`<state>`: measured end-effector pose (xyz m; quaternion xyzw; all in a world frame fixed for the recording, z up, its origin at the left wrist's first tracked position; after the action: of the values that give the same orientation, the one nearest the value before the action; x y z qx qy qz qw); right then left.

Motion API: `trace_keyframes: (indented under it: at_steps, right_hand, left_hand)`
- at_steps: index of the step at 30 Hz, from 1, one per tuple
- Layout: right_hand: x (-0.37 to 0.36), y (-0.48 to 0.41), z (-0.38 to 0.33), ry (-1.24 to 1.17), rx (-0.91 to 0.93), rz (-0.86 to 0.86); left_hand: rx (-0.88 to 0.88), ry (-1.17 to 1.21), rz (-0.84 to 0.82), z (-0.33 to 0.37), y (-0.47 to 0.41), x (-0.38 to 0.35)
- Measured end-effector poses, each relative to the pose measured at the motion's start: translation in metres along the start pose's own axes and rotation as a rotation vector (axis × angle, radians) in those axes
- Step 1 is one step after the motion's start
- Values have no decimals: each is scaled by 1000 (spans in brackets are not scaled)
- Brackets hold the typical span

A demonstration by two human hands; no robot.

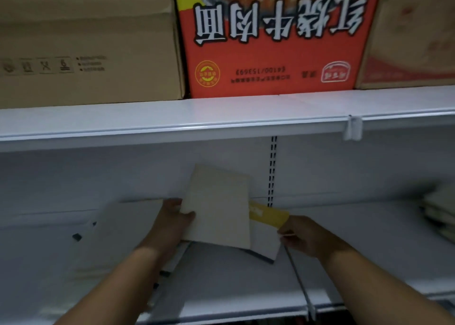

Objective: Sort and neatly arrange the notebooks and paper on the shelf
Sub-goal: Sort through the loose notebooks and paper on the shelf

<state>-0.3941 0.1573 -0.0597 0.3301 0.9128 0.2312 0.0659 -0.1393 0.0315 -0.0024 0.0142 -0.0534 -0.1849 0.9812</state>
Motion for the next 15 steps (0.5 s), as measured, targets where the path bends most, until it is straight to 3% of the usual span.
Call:
trace_keyframes:
  at_steps: [5, 9, 13, 15]
  right_hand:
    - [105, 22, 29, -74, -12, 205]
    - [147, 40, 54, -134, -21, 336]
    - [140, 44, 62, -11, 78, 372]
    - [131, 43, 52, 288, 111, 448]
  left_hand:
    - [121, 75, -23, -36, 5, -86]
    - [211, -75, 20, -69, 17, -106]
    - [241, -219, -40, -72, 24, -111]
    - [174, -342, -94, -65, 24, -113]
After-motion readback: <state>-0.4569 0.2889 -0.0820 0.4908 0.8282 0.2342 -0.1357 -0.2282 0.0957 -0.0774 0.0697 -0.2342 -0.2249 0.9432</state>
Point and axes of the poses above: each hand's wrist, its own y-axis away from the middle knuckle, its own x-axis out of the back of the hand, z = x × y, the point moved 2 cm from there along -y, towards the middle knuckle, and after that the axes turned 5 degrees about y, right-handed, at the moved point
